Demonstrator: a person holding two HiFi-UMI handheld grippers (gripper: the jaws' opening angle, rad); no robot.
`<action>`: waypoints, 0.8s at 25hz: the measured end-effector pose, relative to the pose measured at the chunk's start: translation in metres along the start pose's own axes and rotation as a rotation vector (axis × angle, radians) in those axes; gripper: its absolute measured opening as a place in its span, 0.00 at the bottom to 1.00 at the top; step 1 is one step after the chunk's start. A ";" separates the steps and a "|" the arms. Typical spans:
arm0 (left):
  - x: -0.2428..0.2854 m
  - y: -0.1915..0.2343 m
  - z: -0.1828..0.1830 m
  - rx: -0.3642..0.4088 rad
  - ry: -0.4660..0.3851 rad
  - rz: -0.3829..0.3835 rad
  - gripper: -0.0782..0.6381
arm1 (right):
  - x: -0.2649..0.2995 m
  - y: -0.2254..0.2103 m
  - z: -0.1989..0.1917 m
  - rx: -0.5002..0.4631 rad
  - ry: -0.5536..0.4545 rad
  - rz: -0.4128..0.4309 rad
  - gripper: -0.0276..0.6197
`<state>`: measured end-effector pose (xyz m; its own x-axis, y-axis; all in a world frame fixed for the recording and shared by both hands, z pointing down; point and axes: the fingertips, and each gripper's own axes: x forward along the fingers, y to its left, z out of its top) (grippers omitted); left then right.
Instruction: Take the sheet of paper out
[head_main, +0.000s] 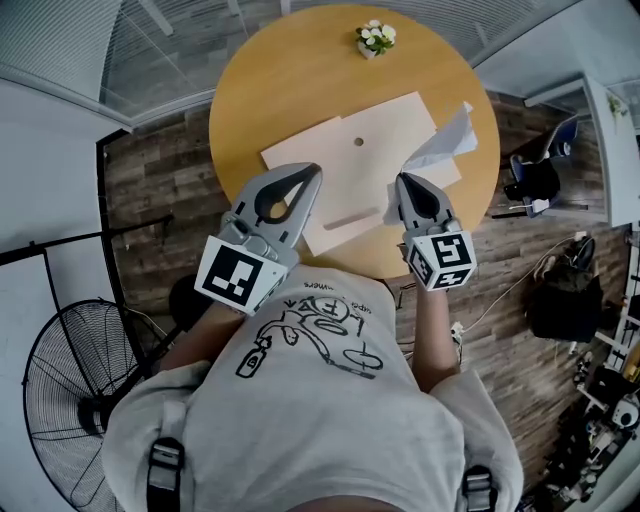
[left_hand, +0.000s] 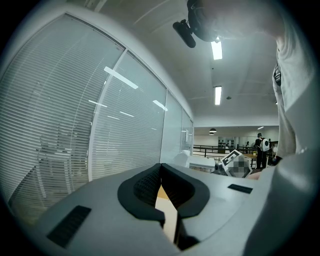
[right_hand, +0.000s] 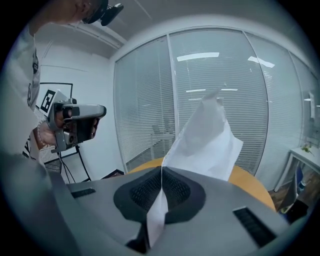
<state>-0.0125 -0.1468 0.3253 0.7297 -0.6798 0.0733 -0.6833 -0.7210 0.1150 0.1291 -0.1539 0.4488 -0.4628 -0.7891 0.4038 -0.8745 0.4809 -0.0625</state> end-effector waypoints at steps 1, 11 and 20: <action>0.000 -0.001 -0.002 0.002 0.012 0.000 0.14 | -0.002 0.000 0.003 -0.002 -0.006 0.000 0.06; 0.007 0.000 -0.001 0.004 0.031 -0.009 0.14 | -0.019 0.000 0.028 -0.020 -0.049 -0.017 0.06; 0.010 0.001 0.004 -0.001 -0.010 -0.017 0.14 | -0.034 0.008 0.058 -0.045 -0.108 -0.015 0.06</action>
<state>-0.0059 -0.1548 0.3221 0.7407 -0.6690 0.0612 -0.6709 -0.7322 0.1173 0.1292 -0.1455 0.3815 -0.4650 -0.8317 0.3034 -0.8751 0.4837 -0.0153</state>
